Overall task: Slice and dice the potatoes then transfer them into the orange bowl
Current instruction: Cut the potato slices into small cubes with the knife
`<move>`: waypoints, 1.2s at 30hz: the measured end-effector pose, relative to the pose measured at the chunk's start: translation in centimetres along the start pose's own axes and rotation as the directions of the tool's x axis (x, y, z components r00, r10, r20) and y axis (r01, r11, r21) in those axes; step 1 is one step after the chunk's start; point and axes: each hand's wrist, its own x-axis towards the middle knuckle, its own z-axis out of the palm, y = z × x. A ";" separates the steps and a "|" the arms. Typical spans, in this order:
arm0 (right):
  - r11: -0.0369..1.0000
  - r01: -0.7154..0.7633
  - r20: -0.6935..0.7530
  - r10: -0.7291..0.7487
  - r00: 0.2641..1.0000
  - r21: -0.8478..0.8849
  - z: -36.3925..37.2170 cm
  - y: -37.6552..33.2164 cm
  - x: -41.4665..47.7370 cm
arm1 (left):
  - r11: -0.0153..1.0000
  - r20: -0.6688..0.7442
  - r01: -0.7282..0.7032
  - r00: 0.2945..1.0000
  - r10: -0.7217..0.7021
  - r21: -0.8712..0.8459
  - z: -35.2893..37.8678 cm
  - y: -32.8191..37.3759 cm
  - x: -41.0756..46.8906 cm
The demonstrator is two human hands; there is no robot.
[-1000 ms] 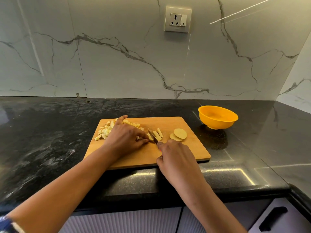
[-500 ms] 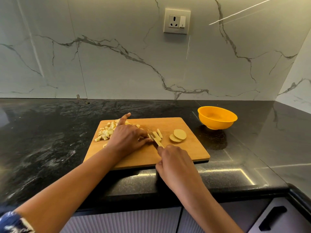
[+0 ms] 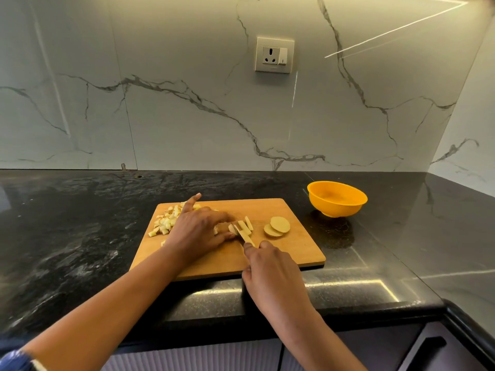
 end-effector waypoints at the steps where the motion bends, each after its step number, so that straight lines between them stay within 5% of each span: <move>1: 1.000 -0.005 0.002 0.005 1.000 0.001 0.0 0.0 0.0 | 1.000 0.008 -0.023 1.000 0.023 -0.008 0.1 0.1 0.0; 4: 1.000 -0.015 0.012 0.015 1.000 0.001 -0.2 0.2 0.1 | 0.992 0.054 -0.121 0.991 0.123 -0.047 0.5 0.3 0.4; 8: 1.000 -0.013 0.040 0.013 0.999 -0.006 -0.5 0.5 -0.2 | 0.989 0.163 -0.063 0.983 0.085 -0.135 0.6 -0.3 1.1; 22: 0.991 -0.125 -0.081 0.129 0.988 0.052 -4.7 4.7 -2.6 | 0.961 0.187 -0.062 0.976 0.116 -0.269 0.5 -0.2 1.2; 36: 0.957 -0.195 -0.185 0.236 0.954 0.215 0.5 5.9 1.2 | 0.976 0.466 0.161 0.882 -0.074 -0.149 0.2 2.2 3.0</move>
